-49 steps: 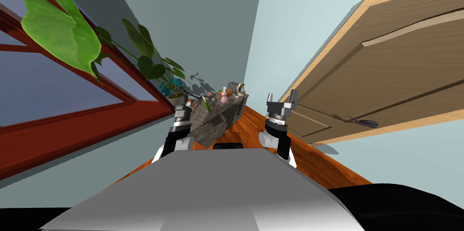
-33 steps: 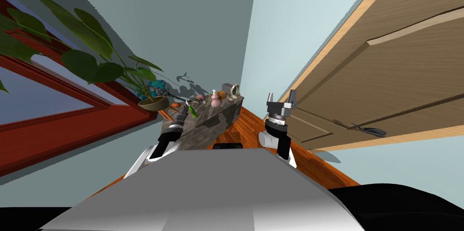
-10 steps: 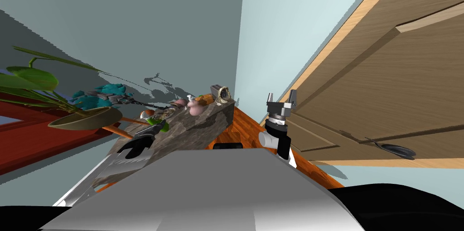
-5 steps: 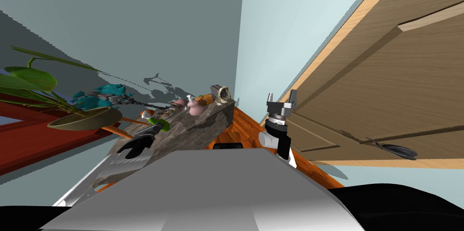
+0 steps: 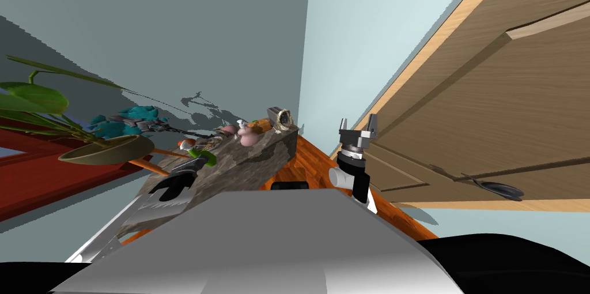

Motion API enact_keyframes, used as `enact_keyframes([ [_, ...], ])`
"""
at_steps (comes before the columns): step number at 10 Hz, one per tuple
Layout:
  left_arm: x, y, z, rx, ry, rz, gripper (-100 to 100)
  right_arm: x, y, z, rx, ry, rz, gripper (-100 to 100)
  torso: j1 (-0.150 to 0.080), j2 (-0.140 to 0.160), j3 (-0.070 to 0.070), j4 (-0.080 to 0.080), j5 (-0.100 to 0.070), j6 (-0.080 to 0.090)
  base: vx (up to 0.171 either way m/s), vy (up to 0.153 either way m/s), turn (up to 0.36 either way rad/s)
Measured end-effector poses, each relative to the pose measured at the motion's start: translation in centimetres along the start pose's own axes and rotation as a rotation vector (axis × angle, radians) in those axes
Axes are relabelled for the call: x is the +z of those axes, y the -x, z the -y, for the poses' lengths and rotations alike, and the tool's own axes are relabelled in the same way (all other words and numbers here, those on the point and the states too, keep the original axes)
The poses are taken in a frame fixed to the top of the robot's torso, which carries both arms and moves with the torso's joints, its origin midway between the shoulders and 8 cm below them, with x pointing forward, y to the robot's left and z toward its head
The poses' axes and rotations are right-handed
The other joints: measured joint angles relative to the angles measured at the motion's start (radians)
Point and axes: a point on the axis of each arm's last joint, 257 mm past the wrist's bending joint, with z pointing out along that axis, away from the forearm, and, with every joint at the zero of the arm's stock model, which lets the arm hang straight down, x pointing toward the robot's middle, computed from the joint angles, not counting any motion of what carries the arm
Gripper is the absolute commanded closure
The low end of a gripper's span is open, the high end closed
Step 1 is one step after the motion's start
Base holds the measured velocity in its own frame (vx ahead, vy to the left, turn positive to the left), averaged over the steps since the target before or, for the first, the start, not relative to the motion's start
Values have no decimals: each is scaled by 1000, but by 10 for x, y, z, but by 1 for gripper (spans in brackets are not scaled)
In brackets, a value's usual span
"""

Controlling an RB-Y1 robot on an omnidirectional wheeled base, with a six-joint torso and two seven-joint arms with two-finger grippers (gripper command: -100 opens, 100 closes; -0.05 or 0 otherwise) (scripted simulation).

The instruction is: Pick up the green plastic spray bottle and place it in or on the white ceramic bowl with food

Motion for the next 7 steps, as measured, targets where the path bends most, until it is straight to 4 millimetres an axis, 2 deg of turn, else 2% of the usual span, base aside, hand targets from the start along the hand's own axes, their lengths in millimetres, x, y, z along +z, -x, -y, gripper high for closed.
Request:
enact_keyframes([
  [4,0,21,11,36,-21,21,100,0,0,0,0,0,0,0,-3,14,8,2,0,-1,-261,-59,-64],
  [7,1,48,17,64,-32,45,100,0,0,0,0,0,0,0,-3,14,8,3,-1,0,-258,-48,-124],
])
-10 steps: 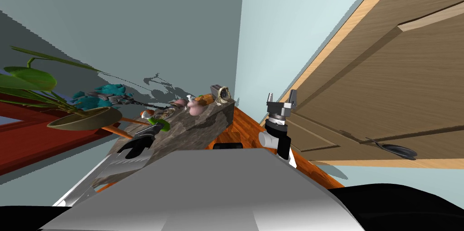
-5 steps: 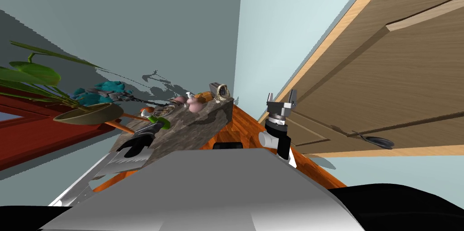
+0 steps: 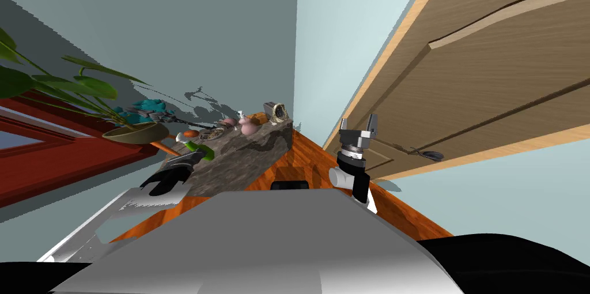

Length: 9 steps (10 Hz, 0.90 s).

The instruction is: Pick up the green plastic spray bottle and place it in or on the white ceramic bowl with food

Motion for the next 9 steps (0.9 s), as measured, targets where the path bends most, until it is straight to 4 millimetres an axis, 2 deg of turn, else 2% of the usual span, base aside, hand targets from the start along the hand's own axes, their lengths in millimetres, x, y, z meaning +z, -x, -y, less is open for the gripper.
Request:
enact_keyframes([
  [2,5,20,1,14,0,14,100,0,0,0,0,0,0,0,4,-3,-2,-1,0,0,-190,5,-154],
  [4,5,35,-2,22,7,23,100,0,0,0,0,0,0,0,6,-11,-6,-2,1,0,-71,16,-94],
  [6,4,49,-7,25,19,27,100,0,0,0,-1,0,0,0,9,-17,-10,-4,2,0,-7,49,-98],
  [9,3,67,-18,25,49,33,100,0,0,0,-1,0,0,0,13,-24,-14,-5,3,0,58,93,-109],
])
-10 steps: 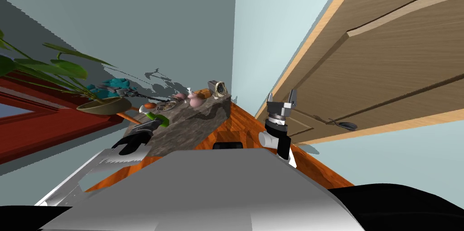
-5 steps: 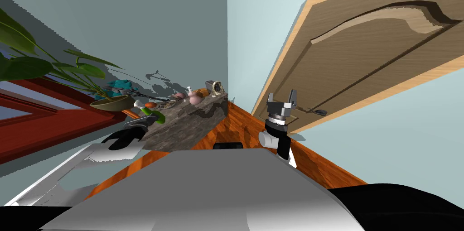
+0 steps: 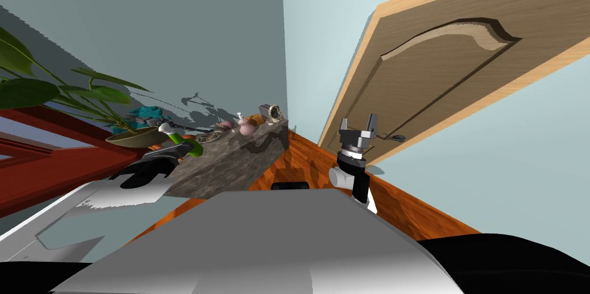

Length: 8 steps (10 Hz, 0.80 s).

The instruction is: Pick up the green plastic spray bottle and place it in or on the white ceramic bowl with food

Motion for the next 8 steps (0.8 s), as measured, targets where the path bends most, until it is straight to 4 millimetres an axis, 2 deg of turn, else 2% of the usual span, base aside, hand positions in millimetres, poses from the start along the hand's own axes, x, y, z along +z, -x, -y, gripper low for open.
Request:
enact_keyframes([
  [3,1,18,-17,-6,44,4,100,0,0,0,0,0,0,0,2,-5,-3,-1,1,0,109,118,-110],
  [8,-1,36,-49,-36,133,-4,100,0,0,0,0,0,0,0,7,-10,-6,-2,3,-1,170,146,-95],
])
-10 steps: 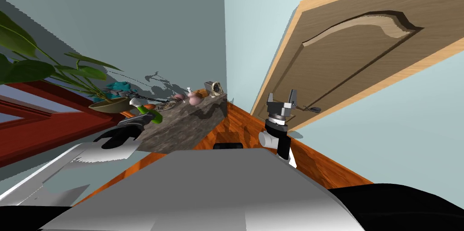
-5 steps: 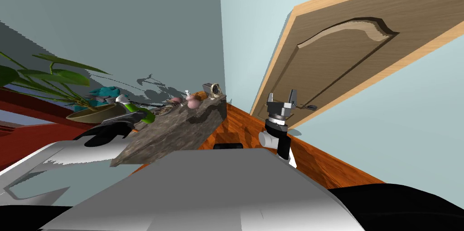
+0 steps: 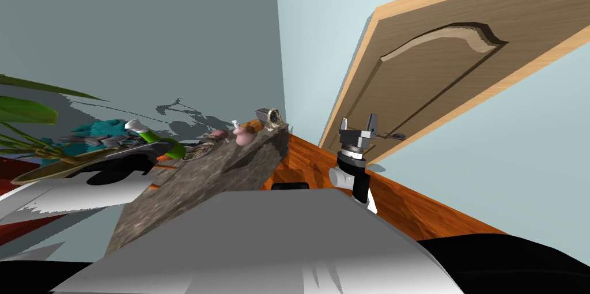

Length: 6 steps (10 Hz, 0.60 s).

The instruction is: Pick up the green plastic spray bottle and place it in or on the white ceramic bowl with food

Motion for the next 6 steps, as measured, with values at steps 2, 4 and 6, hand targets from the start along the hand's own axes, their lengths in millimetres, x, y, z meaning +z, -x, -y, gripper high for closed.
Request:
enact_keyframes([
  [2,-1,1,-17,-17,38,-12,100,0,0,0,0,0,0,0,-2,-1,-1,0,0,-1,173,154,-63],
  [4,1,-3,-32,-36,75,-26,100,0,0,0,0,0,0,0,-1,2,1,0,0,-1,152,140,-66],
  [6,1,-14,-49,-59,121,-55,100,0,0,0,0,0,0,0,-1,0,0,0,0,-2,168,142,-40],
])
